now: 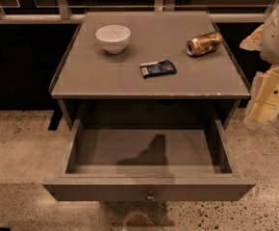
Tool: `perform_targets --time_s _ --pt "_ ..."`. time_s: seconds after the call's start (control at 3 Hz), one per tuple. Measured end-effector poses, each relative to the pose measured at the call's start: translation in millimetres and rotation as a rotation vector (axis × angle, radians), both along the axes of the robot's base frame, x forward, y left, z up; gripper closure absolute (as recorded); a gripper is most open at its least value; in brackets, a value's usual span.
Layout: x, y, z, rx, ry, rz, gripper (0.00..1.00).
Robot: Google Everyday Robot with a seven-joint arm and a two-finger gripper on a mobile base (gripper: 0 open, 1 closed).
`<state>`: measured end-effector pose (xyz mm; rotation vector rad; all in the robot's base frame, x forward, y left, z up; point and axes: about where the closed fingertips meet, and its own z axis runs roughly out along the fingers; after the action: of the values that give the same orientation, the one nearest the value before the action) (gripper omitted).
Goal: Place rxbar blueberry into top drawer
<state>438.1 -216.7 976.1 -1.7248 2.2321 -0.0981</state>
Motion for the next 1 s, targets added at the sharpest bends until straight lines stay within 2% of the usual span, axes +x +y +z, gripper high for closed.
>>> perform_targets --time_s 0.33,0.67,1.0 --pt "0.1 0.0 0.0 0.000 0.000 0.000 0.00" --pt "10.7 4.7 -3.3 0.016 0.002 0.017 0.00" --pt "38.1 25.1 -18.7 0.040 -0.001 0.085 0.00"
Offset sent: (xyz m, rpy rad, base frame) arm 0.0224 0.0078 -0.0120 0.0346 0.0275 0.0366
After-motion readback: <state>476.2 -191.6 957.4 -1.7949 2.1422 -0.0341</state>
